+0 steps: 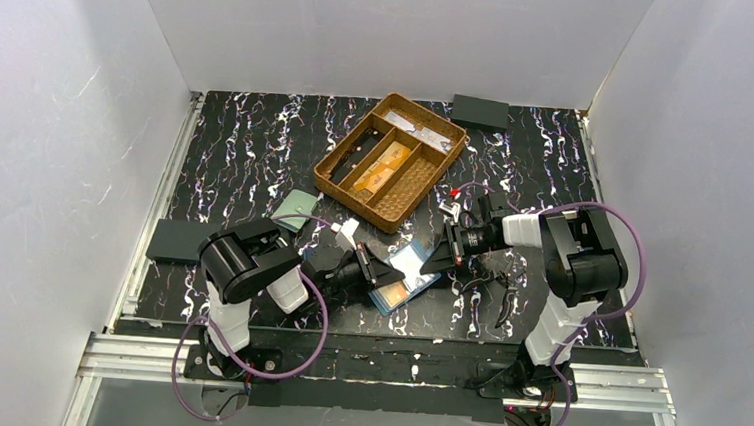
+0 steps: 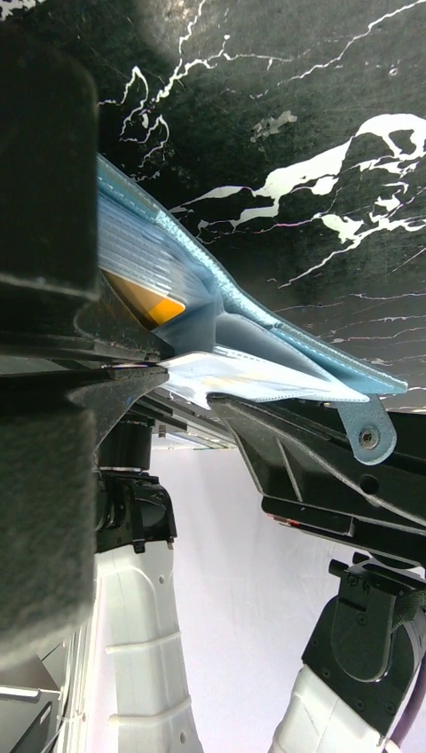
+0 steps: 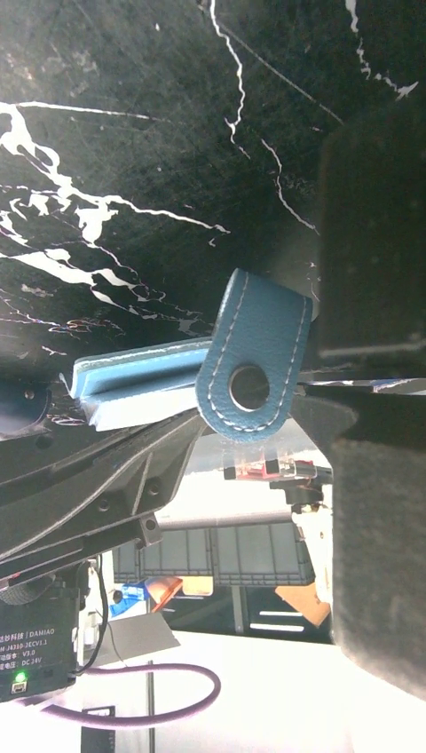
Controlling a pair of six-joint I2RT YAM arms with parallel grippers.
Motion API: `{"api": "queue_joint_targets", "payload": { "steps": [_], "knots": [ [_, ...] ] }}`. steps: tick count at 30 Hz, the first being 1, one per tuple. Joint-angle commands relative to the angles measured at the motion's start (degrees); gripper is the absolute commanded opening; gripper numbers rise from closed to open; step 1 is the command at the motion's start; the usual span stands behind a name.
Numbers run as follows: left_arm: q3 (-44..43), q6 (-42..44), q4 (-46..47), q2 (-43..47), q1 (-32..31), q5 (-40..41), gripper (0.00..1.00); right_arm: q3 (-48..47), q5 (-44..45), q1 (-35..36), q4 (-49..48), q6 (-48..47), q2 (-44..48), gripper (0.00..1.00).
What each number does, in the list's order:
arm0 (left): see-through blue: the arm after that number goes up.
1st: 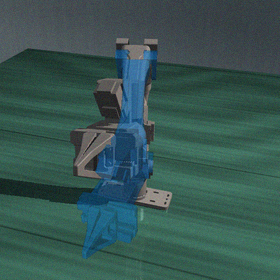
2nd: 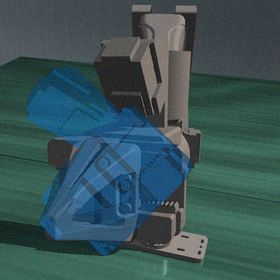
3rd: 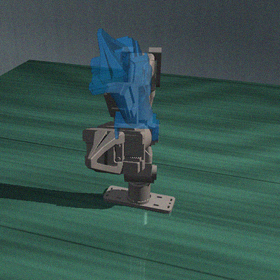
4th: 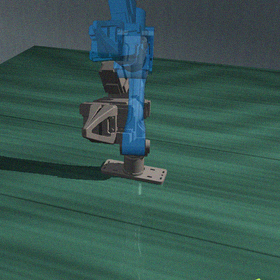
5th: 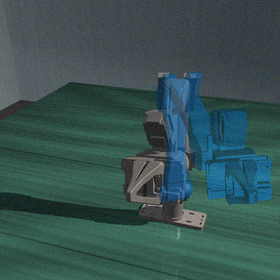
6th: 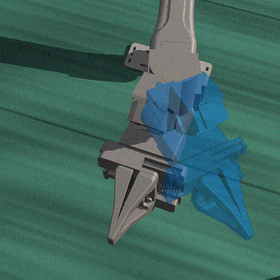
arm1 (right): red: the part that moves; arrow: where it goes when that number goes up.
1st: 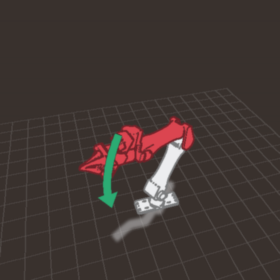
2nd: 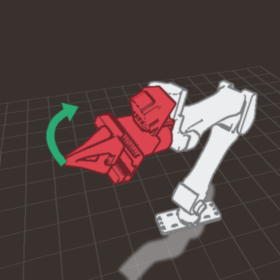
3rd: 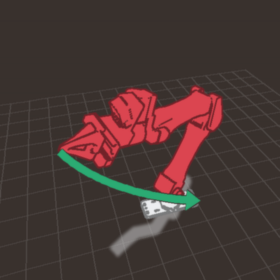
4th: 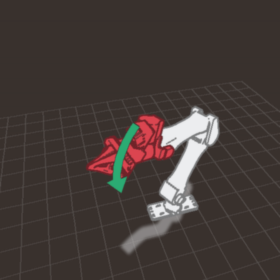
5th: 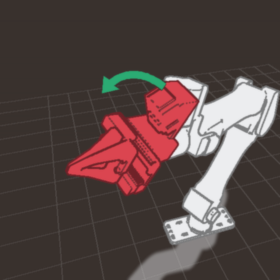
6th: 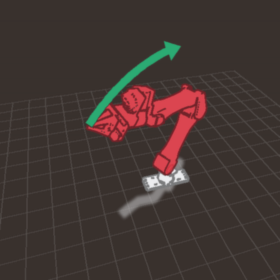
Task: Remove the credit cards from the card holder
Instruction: Remove the credit card from the card holder.
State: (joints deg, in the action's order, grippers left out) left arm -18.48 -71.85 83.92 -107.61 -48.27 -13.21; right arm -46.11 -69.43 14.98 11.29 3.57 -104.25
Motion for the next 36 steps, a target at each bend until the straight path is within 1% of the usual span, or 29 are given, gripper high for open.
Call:
{"api": "queue_joint_targets", "payload": {
  "steps": [1, 4, 8, 12, 14, 15, 16, 18, 20, 29, 35, 36],
  "knots": [
    [1.69, 1.72, -2.01, -1.05, 1.05, -2.16, 0.00, -2.14, 0.97, -2.85, 0.40, -1.67, -0.68, 0.05],
    [1.69, 1.55, -2.01, -1.38, 1.08, -2.42, 0.00, -2.19, 1.12, -2.96, 0.55, -1.80, -0.94, 0.09],
    [1.44, 1.06, -2.01, -2.10, 1.21, -2.76, 0.00, -2.23, 1.16, -3.03, 0.75, -2.10, -1.00, 0.17],
    [0.44, 0.30, -2.01, -3.81, 1.23, -3.73, 0.00, -2.28, 0.90, -3.03, 1.17, -2.56, -1.61, 0.21],
    [0.46, 0.43, -1.92, -3.79, 1.25, -3.83, 0.00, -2.50, 1.26, -3.03, 2.19, -3.36, -1.75, 0.31],
    [0.39, 0.83, -1.92, -3.83, 1.17, -4.07, 0.00, -2.67, 1.15, -3.03, 2.67, -3.34, -1.83, 0.33],
    [0.05, 2.33, -1.92, -3.37, 1.19, -4.98, 0.00, -2.95, 0.18, -3.03, 3.93, -6.15, -1.84, 0.34],
    [-0.29, 3.76, -2.00, -2.81, 1.22, -5.86, 0.00, -3.88, -0.58, -2.95, 7.21, -10.26, -1.76, 0.40],
    [-1.47, 4.45, -2.01, -3.39, 1.20, -7.82, 0.00, -5.02, -1.36, -2.30, 11.78, -15.80, -1.57, 0.50],
    [-1.41, 6.54, -2.14, -4.10, 0.94, -8.26, 0.00, -6.66, -0.09, -1.71, 16.55, -20.84, -1.74, 0.58],
    [-1.38, 7.36, -2.18, -4.92, 0.96, -8.38, 0.00, -8.11, 3.76, -1.71, 19.26, -23.67, -0.97, 0.63],
    [-1.38, 7.71, -2.18, -4.92, 0.91, -8.36, 0.00, -8.63, 4.79, -1.71, 20.06, -24.49, -0.63, 0.65]
  ]
}}
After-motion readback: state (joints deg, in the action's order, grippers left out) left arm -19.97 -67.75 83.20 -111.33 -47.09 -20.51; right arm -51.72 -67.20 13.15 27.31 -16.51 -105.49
